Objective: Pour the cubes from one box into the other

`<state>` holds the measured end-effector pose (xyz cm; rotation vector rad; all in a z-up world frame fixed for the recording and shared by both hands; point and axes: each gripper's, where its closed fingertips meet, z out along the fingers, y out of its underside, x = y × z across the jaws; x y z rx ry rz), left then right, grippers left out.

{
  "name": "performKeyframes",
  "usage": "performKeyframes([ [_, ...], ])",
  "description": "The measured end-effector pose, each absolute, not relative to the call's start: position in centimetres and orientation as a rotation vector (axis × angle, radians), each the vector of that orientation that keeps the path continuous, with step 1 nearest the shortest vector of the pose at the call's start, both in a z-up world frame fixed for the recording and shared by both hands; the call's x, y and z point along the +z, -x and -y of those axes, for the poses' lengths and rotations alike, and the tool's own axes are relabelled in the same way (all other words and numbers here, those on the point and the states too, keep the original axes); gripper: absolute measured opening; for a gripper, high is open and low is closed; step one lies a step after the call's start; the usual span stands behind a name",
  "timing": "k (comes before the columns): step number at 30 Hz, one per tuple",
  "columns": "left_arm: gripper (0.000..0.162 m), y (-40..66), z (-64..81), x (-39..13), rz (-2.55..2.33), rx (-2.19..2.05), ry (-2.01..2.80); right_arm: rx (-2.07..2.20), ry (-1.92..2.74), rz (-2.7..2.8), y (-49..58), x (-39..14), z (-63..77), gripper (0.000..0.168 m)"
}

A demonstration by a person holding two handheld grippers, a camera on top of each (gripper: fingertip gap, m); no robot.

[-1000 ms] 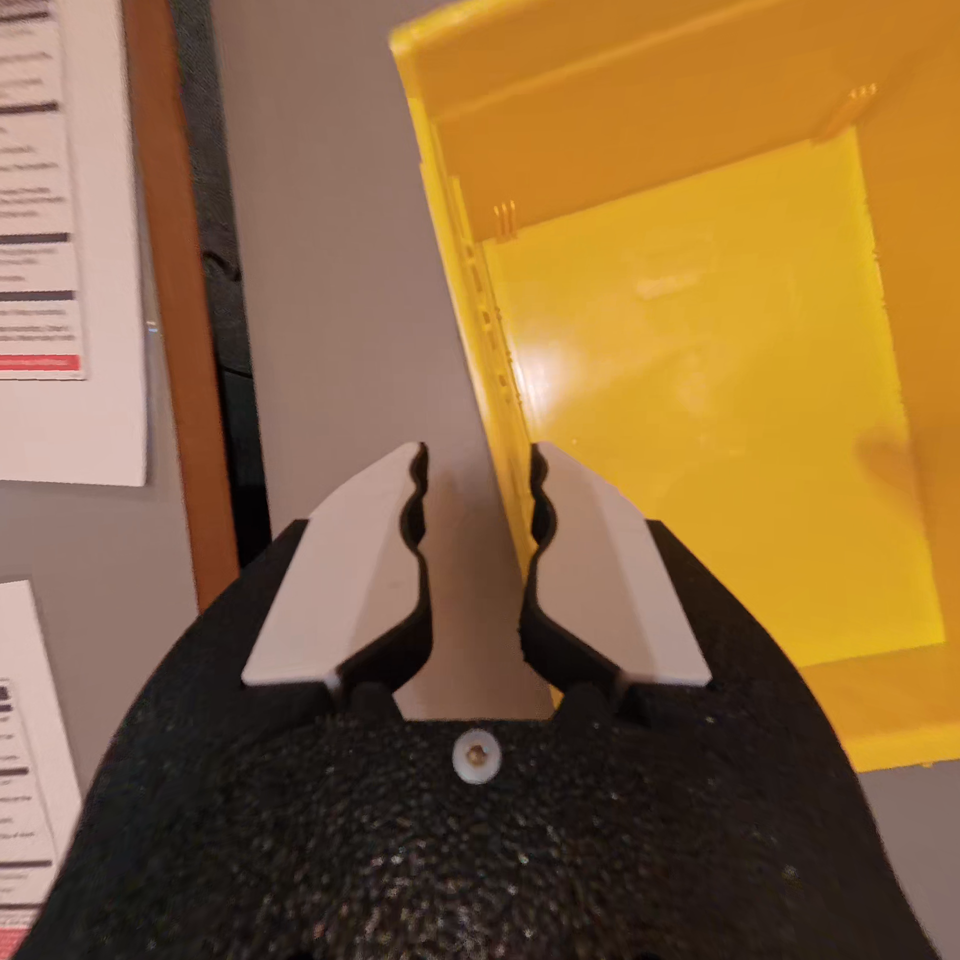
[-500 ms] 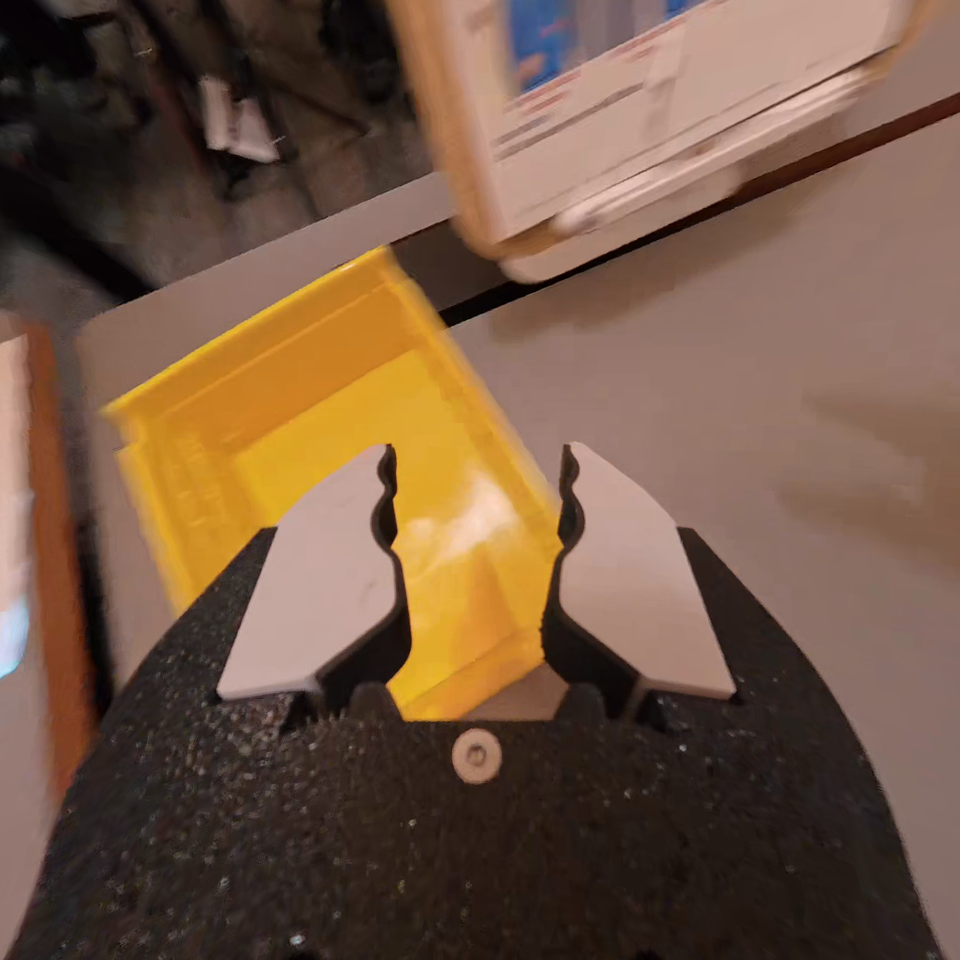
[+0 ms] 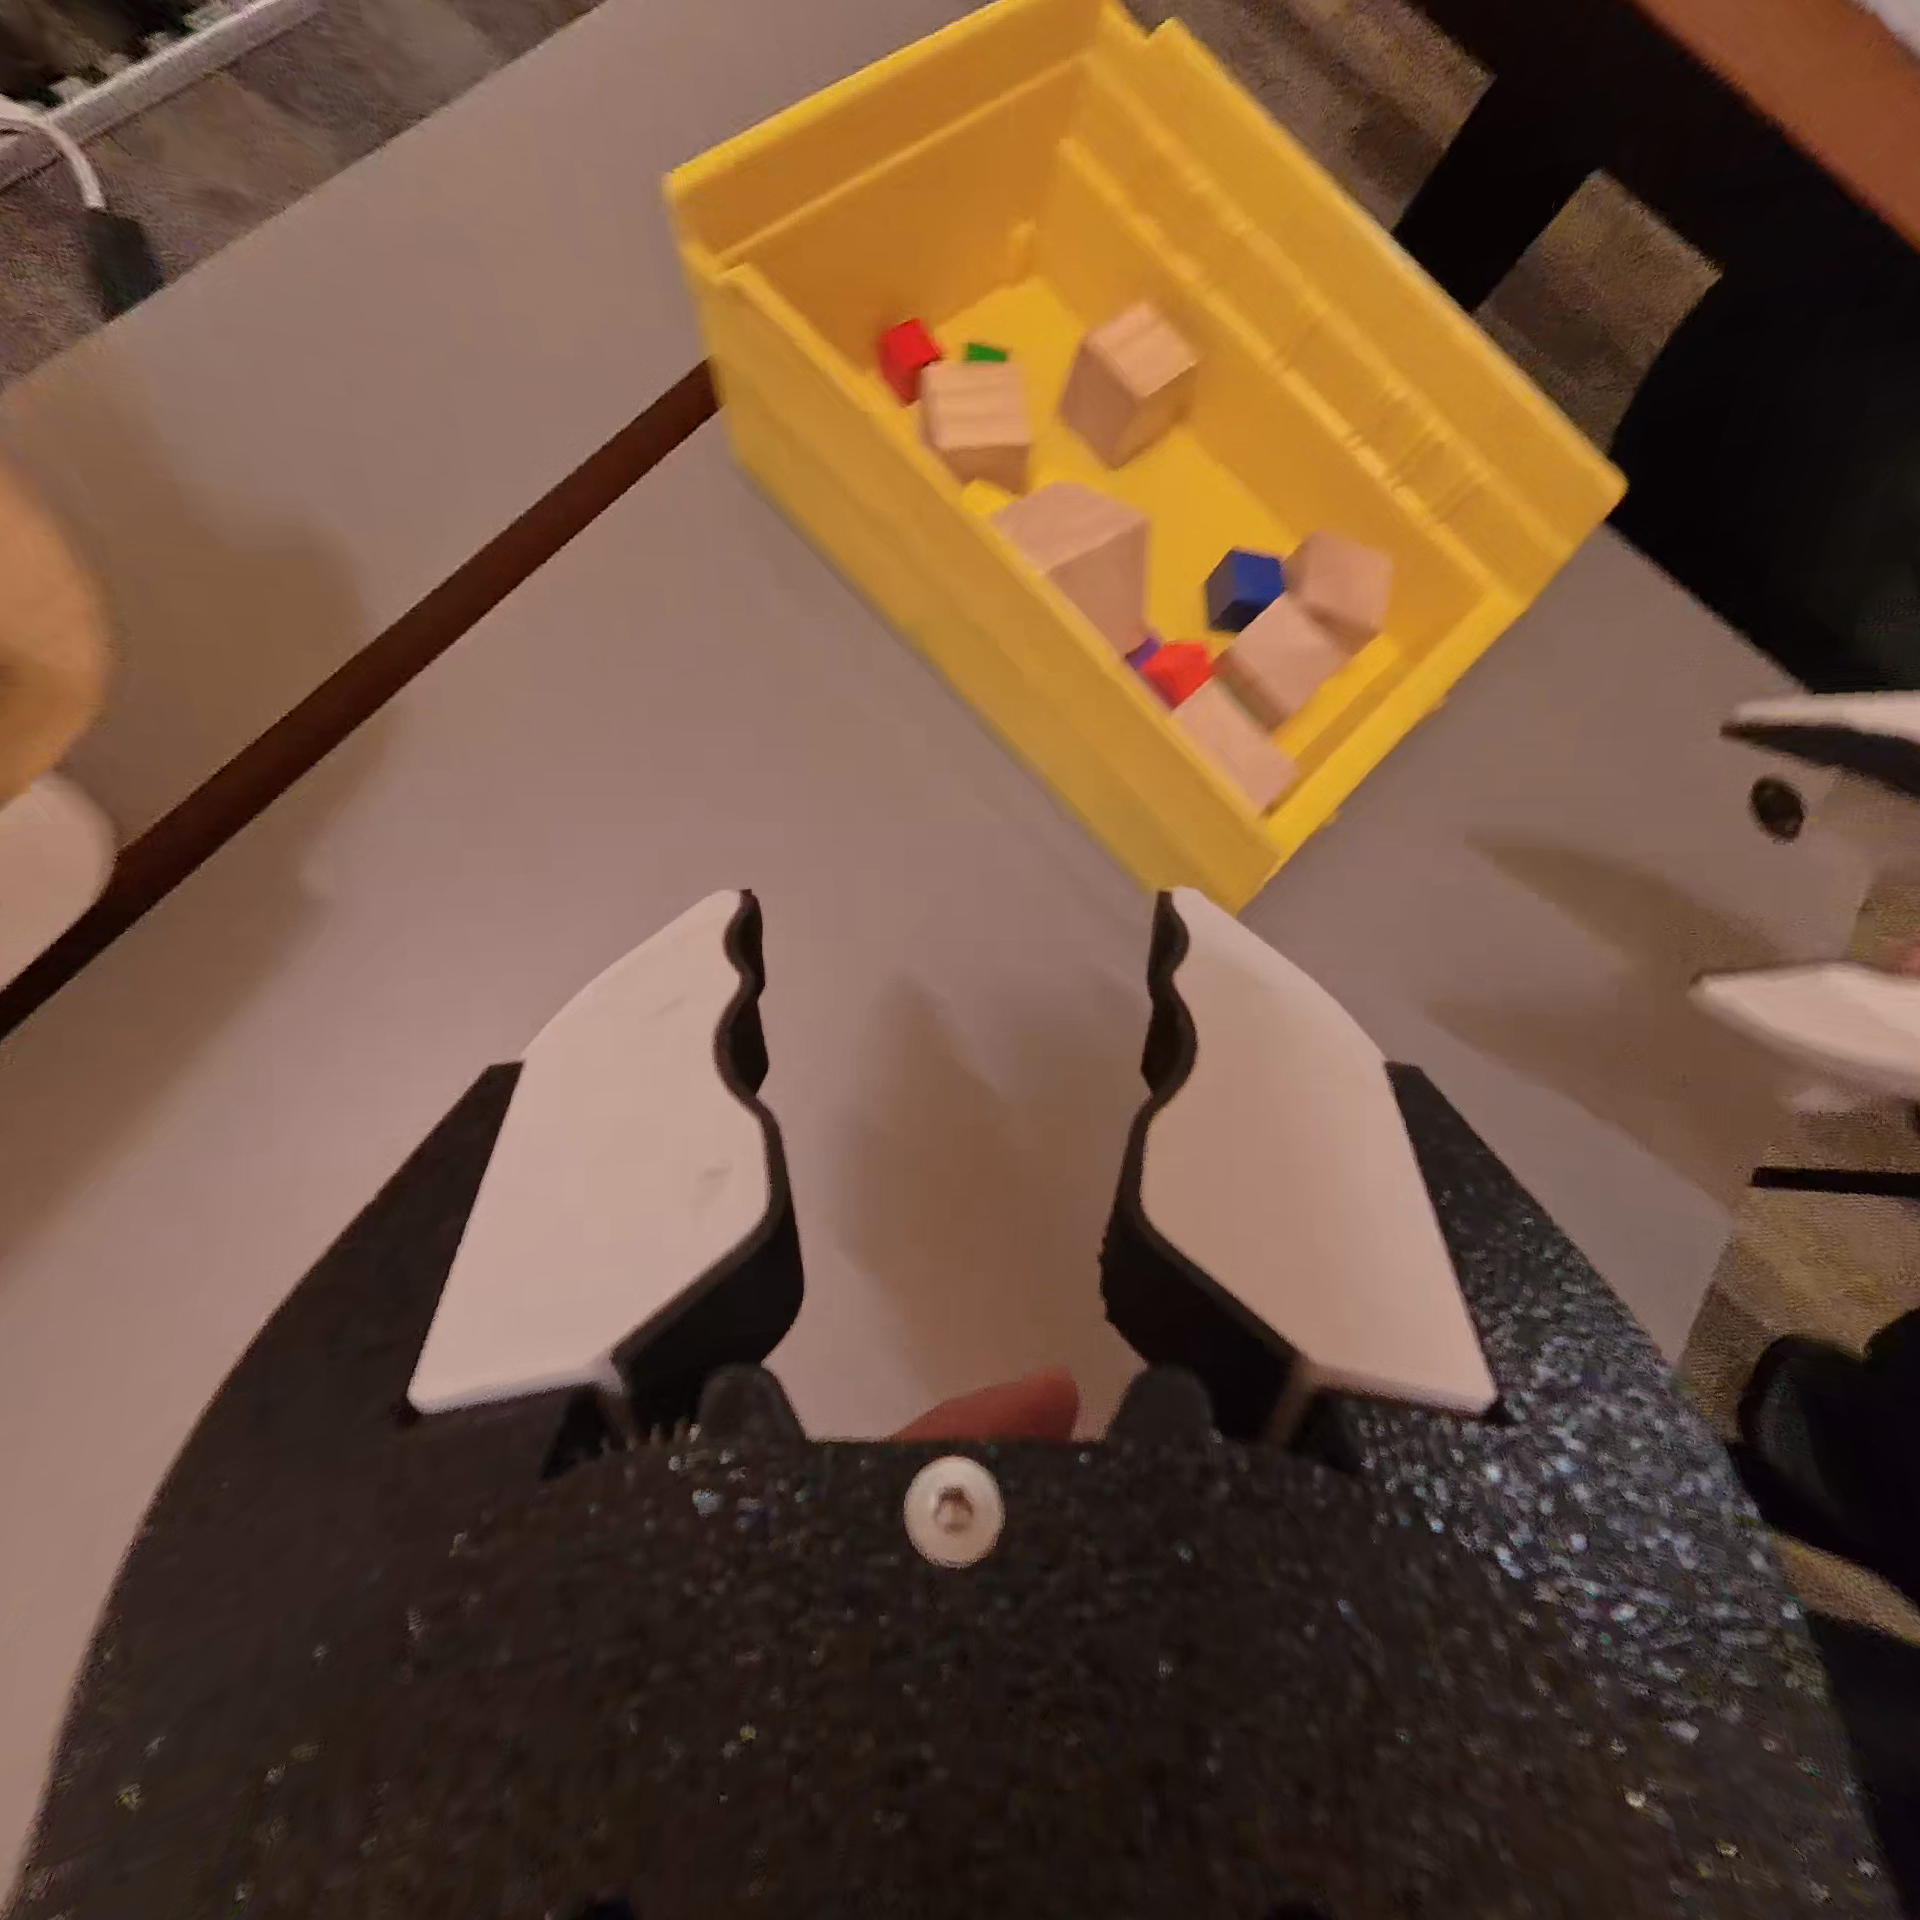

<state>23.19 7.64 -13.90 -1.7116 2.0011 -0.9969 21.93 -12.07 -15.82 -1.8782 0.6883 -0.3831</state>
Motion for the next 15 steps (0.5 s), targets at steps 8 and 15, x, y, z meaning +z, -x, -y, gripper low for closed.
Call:
performKeyframes([
  [8, 0.088, -33.4, -0.4, -18.2, -1.922, -0.865, 1.921, -0.456, 1.754, -0.757, -24.2, -15.6, 18.6, 0.074],
  [15, 0.076, -35.9, 0.1, -23.4, -1.899, -0.663, 2.040, -0.361, 1.750, -0.721, -23.5, -16.0, 17.3, 0.073],
])
